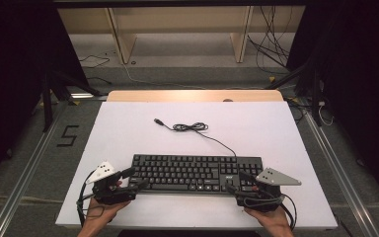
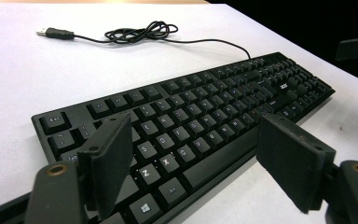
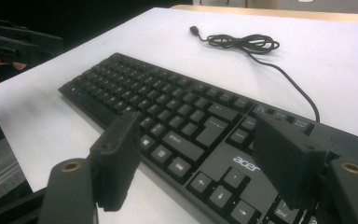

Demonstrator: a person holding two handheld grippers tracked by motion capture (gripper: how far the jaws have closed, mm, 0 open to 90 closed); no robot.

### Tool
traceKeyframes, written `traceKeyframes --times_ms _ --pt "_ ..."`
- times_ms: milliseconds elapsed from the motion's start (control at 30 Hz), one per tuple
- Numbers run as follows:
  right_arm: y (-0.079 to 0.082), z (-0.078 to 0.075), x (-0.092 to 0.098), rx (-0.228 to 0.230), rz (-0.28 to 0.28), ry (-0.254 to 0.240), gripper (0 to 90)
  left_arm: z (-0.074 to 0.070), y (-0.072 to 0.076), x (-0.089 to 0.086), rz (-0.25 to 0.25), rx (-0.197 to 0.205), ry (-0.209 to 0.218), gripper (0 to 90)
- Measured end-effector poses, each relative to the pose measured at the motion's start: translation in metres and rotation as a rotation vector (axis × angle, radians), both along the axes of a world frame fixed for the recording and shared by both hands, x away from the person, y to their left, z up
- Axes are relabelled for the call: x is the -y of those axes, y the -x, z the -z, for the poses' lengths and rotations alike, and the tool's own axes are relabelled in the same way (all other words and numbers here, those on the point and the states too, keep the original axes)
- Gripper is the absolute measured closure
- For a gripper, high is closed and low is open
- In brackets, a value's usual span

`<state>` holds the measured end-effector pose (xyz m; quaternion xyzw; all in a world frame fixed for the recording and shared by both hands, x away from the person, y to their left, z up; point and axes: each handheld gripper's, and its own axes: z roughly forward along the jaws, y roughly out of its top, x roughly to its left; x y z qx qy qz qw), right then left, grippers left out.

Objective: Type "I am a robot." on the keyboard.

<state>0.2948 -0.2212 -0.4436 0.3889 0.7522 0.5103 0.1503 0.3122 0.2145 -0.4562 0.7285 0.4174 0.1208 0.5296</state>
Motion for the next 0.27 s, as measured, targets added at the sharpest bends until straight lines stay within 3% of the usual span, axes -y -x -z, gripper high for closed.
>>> traceKeyframes --times_ms 267 --pt "-0.0001 -0.0005 0.0004 0.002 0.006 -0.001 32.3 0.0001 -0.0002 0.0002 0.002 0.0 -0.004 26.7"
